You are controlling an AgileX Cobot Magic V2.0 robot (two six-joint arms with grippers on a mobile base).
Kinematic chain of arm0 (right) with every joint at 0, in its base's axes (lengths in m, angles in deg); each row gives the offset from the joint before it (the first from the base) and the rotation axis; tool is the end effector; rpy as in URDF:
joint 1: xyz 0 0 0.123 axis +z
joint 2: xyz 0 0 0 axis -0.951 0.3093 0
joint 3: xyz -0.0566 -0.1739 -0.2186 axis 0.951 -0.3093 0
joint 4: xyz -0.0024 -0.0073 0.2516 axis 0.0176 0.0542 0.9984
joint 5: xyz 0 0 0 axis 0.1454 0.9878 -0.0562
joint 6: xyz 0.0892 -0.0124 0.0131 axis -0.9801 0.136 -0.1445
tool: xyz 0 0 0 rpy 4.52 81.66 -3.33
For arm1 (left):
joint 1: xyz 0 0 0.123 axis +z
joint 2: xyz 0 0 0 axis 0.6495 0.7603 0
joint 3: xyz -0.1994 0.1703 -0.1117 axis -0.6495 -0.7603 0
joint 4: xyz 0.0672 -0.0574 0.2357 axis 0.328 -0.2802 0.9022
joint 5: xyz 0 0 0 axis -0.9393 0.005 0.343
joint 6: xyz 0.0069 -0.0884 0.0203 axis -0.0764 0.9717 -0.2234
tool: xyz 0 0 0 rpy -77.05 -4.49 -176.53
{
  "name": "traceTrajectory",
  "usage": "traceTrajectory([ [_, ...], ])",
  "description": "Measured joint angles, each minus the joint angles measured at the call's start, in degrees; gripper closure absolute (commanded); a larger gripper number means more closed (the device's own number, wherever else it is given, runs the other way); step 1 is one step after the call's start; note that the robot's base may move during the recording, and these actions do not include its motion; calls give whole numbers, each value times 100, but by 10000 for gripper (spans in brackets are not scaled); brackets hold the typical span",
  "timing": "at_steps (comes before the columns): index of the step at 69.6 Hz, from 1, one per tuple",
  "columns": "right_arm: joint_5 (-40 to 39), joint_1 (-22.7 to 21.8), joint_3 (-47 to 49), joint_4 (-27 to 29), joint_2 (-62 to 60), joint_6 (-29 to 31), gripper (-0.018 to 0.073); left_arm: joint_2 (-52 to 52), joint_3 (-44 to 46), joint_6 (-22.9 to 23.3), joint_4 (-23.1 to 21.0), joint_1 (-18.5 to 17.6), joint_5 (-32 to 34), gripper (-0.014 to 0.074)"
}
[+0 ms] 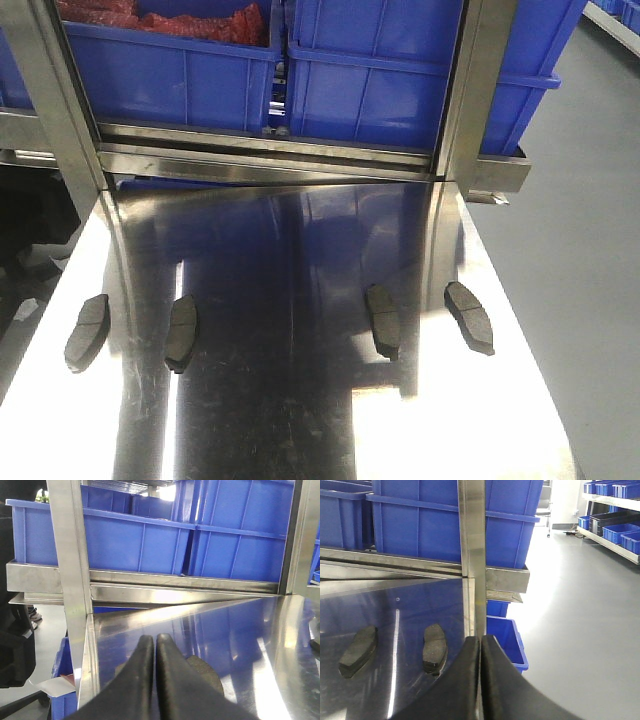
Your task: Move and align brake pads A on conveyor
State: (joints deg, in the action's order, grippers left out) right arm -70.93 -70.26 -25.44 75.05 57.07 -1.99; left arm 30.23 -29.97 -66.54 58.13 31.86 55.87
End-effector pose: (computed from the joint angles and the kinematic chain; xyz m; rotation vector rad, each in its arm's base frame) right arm 0.0561 0.0002 0.1886 -0.0031 1.6743 0.0179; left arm 0.0561 -0.0079 0.1990 0.0853 1.5691 -0.1408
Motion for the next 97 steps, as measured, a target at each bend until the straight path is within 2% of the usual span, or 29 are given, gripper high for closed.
traceTrajectory([
  [82,0,0,0,0,0,0,568,0,0,0,25,0,70,603],
  [97,0,0,0,0,0,0,568,20,477,285,35,0,-130,603],
])
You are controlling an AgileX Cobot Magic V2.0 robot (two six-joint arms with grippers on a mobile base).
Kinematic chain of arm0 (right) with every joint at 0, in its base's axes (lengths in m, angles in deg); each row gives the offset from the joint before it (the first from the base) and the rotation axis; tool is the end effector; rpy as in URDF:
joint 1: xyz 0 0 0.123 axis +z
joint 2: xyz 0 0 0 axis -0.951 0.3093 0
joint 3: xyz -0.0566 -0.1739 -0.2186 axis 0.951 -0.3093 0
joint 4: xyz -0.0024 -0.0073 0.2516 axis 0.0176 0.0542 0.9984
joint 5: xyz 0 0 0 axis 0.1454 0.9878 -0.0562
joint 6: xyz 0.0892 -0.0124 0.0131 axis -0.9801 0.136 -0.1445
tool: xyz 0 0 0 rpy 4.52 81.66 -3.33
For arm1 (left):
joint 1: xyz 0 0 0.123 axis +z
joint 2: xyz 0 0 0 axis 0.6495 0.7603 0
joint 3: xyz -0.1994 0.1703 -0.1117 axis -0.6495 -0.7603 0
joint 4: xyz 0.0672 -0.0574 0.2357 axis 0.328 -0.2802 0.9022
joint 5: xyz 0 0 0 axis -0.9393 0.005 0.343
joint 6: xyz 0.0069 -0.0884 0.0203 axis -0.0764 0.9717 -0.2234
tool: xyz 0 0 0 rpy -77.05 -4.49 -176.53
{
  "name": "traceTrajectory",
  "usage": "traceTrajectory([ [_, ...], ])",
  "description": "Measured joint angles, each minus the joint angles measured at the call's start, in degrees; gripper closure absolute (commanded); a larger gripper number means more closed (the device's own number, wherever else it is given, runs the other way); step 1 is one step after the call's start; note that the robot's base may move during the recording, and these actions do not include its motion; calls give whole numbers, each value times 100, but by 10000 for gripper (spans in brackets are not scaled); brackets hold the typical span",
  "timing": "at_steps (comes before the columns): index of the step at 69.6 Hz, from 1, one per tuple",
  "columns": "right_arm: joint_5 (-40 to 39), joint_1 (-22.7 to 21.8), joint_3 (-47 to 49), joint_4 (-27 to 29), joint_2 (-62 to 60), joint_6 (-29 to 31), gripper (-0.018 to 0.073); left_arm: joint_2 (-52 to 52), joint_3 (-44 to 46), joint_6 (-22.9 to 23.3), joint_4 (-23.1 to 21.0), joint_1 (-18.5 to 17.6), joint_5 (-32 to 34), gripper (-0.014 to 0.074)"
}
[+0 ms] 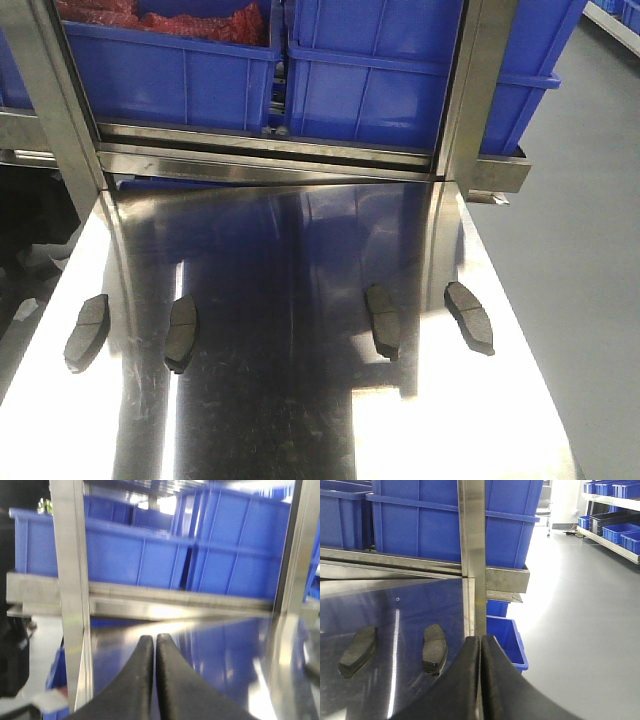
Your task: Move and align brake pads A on conveyor
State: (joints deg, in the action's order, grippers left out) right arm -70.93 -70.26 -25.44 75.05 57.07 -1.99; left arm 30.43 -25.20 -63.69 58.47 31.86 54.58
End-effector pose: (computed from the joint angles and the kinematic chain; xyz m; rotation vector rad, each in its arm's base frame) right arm 0.0561 0.0002 0.1886 -0.0031 1.6743 0.0179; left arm 0.0521 -0.0071 0.2249 0.0465 1.5141 -0.1772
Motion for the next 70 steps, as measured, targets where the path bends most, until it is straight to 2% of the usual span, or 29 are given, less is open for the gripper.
traceTrajectory([
  [11,0,0,0,0,0,0,568,659,822,49,0,0,-579,603],
  [29,0,0,0,0,0,0,568,2355,2072,60,0,0,-2287,603],
  [42,0,0,0,0,0,0,568,3152,2463,73,-82,0,-3446,603],
  [54,0,0,0,0,0,0,568,3378,2507,78,-296,0,-3817,603],
  [70,0,0,0,0,0,0,568,3378,2507,83,-316,0,-3721,601],
])
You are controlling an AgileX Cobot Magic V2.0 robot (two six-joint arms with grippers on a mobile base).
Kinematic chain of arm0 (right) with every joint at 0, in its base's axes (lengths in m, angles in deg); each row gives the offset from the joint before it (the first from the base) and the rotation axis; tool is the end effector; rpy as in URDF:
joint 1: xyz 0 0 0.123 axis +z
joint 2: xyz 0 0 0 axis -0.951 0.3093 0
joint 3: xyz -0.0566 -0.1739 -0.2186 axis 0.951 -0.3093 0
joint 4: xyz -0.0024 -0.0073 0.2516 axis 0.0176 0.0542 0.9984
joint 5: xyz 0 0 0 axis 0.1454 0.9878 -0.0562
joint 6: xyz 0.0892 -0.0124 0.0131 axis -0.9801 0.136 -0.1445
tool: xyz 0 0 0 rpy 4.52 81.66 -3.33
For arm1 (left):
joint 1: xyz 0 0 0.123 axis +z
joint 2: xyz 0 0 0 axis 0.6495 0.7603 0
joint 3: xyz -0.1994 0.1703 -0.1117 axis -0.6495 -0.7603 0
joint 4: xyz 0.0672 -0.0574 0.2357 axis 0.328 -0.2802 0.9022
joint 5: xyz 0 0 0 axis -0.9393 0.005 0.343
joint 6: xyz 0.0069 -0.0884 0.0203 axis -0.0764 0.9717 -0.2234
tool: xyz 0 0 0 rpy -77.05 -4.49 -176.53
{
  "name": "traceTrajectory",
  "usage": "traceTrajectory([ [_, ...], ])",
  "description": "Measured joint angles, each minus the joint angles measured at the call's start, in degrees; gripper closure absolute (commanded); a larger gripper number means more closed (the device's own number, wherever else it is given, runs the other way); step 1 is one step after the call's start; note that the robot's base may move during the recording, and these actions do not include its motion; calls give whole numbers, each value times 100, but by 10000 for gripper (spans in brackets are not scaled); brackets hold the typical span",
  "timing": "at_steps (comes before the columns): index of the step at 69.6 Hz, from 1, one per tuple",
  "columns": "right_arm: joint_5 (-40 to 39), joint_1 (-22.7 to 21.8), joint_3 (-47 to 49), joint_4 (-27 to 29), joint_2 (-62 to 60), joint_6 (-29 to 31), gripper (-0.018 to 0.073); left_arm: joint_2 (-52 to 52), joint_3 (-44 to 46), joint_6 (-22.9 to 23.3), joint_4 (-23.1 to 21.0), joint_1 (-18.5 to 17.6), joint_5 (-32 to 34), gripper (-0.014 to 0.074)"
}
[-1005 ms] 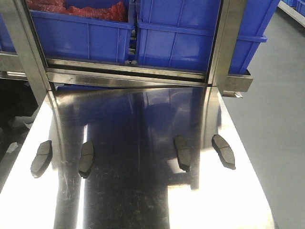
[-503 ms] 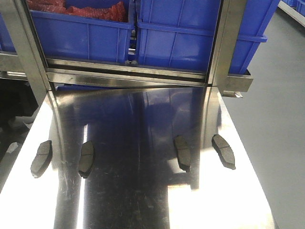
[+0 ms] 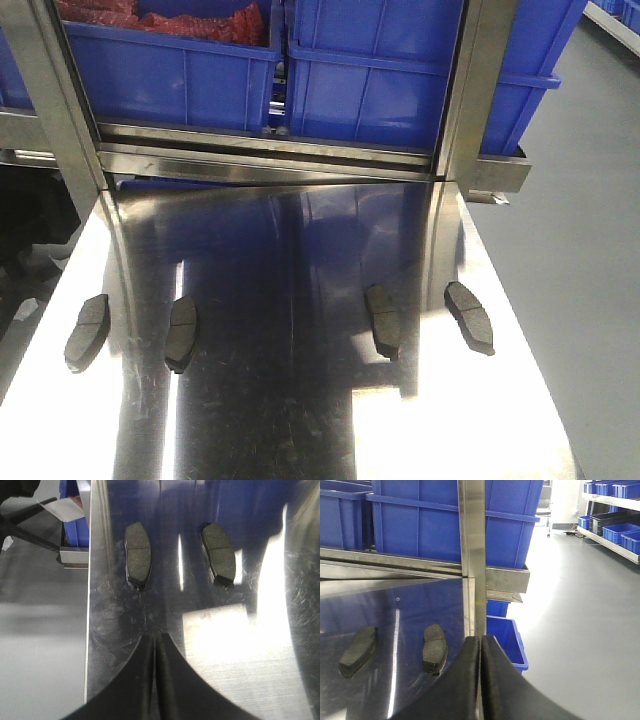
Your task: Move and align brake pads A on conveyor
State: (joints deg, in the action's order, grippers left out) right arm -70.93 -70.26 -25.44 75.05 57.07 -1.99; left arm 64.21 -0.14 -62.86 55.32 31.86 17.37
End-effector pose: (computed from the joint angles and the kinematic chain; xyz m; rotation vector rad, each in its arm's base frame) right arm 0.0561 0.0002 0.1886 -0.0031 1.6743 0.0179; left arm 0.1022 -0.0127 0.2713 -0.0270 2.3164 -0.1220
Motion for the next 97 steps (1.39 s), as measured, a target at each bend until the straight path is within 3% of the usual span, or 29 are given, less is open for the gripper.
traceTrajectory([
  [19,0,0,0,0,0,0,568,0,0,0,-7,0,-42,507],
  [39,0,0,0,0,0,0,568,0,0,0,10,0,-42,202],
  [49,0,0,0,0,0,0,568,0,0,0,114,0,-40,106],
  [79,0,0,0,0,0,0,568,35,75,27,290,0,33,93],
  [97,0,0,0,0,0,0,568,1319,1256,-437,320,0,-385,93],
])
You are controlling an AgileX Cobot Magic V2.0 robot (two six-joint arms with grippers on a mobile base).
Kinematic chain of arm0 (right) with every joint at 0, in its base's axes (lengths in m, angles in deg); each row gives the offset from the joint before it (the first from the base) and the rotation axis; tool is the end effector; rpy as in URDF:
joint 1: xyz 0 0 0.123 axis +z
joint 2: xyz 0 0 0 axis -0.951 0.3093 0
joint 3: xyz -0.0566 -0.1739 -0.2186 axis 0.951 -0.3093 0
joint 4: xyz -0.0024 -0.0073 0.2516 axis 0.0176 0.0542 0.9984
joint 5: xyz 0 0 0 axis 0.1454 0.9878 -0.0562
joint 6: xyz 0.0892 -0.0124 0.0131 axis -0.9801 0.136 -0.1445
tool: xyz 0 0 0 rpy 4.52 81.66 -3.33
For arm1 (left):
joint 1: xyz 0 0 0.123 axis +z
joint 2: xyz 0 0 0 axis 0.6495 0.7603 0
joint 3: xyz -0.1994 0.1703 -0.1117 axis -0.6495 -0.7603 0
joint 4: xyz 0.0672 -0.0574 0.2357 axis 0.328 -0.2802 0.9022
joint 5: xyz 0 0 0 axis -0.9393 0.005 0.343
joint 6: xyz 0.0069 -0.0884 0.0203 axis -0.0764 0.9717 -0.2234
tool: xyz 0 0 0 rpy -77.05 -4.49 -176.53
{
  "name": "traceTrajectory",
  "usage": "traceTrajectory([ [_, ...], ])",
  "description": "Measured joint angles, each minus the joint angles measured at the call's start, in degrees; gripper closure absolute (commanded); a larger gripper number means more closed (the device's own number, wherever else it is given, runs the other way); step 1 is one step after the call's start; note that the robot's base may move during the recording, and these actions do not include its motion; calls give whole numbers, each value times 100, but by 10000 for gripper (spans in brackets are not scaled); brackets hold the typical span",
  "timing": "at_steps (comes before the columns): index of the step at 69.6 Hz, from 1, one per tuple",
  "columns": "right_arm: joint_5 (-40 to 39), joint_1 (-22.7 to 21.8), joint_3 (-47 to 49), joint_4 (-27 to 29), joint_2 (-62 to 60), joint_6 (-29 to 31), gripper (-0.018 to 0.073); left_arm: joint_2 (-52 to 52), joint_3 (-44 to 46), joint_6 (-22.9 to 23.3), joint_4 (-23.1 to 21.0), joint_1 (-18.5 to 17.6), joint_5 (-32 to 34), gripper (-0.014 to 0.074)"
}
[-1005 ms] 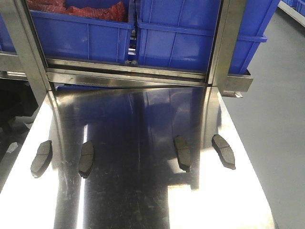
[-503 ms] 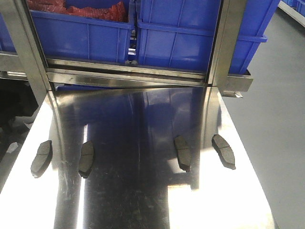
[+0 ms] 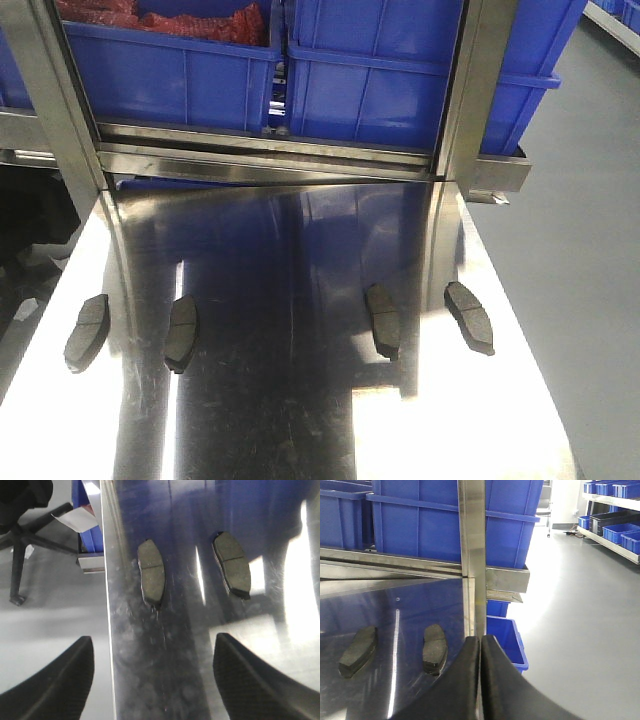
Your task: Move and align brake pads A on conveyor
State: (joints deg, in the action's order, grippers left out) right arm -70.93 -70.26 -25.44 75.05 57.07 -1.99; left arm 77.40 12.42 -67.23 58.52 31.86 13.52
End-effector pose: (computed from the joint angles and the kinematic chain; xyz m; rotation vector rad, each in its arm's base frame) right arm 0.0561 0.0002 0.1886 -0.0031 1.6743 0.0179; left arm 0.1460 -0.0155 0.3078 0.0881 2.3854 -0.0056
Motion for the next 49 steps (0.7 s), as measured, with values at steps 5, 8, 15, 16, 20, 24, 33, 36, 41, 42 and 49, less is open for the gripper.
traceTrajectory([
  [5,0,0,0,0,0,0,568,548,347,-48,0,0,-10,93],
  [8,0,0,0,0,0,0,568,849,543,-99,-20,0,-15,93],
  [15,0,0,0,0,0,0,568,1608,865,-169,-38,0,-28,93],
  [16,0,0,0,0,0,0,568,1707,906,-177,-44,0,-37,93],
  [20,0,0,0,0,0,0,568,2084,1082,-191,-70,0,-85,93],
  [24,0,0,0,0,0,0,568,2446,1231,-229,-111,0,-115,93],
  [33,0,0,0,0,0,0,568,3255,1582,-285,-129,0,-184,93],
  [36,0,0,0,0,0,0,568,3499,1727,-298,-123,0,-228,93],
  [41,0,0,0,0,0,0,568,3930,1934,-298,-123,0,-281,93],
  [42,0,0,0,0,0,0,568,3966,1973,-298,-123,0,-288,93],
  [49,0,0,0,0,0,0,568,4522,2236,-298,-123,0,-320,93],
])
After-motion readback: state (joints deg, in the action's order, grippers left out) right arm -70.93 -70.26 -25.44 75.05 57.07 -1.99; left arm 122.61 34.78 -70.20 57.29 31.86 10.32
